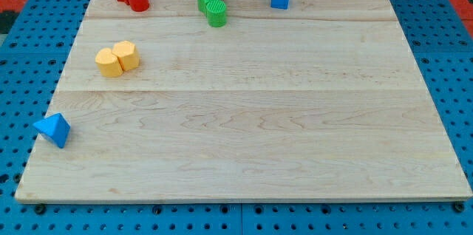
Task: Move the blue cube right a bit
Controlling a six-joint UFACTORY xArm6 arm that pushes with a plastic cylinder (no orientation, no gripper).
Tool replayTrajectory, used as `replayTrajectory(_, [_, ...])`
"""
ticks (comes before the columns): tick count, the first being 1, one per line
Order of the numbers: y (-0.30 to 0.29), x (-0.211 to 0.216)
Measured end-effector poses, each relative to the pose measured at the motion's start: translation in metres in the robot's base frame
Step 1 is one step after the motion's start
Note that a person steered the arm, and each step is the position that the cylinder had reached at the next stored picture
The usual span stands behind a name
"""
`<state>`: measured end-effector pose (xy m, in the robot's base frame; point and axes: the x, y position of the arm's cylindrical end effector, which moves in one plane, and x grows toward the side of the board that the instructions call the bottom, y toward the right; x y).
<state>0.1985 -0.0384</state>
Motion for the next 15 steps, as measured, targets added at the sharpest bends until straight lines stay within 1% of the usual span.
replayTrajectory(10, [0.050, 0.000])
replayTrajectory(11, [0.065, 0.004])
replayTrajectory(14, [0.134, 0.035])
replayTrajectory(15, [0.146, 0.035])
